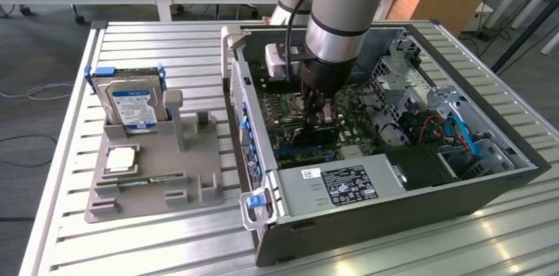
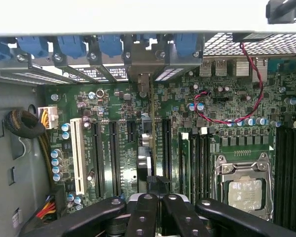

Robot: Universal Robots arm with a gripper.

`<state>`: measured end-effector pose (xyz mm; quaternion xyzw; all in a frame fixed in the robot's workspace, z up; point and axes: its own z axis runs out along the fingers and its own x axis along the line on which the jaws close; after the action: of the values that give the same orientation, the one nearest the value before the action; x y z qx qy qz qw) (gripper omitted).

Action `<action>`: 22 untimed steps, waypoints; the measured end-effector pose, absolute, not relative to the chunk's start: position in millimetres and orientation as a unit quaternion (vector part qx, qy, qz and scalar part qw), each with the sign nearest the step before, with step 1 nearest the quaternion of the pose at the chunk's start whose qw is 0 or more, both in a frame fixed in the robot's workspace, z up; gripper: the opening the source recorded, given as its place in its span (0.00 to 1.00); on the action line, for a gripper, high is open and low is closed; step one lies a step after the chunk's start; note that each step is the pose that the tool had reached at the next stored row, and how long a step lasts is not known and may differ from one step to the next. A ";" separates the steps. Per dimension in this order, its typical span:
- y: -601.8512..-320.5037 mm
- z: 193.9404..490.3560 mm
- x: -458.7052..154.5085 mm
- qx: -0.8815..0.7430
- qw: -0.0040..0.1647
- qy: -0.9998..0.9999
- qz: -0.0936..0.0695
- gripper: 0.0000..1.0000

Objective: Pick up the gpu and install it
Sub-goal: 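Press down on the gpu until it lock into place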

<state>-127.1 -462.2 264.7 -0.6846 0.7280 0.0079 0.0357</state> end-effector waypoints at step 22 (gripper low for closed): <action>-462.3 259.9 -127.1 -0.685 0.035 0.728 0.008 0.11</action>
<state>-127.1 -462.3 259.9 -0.6846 0.7280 0.0078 0.0354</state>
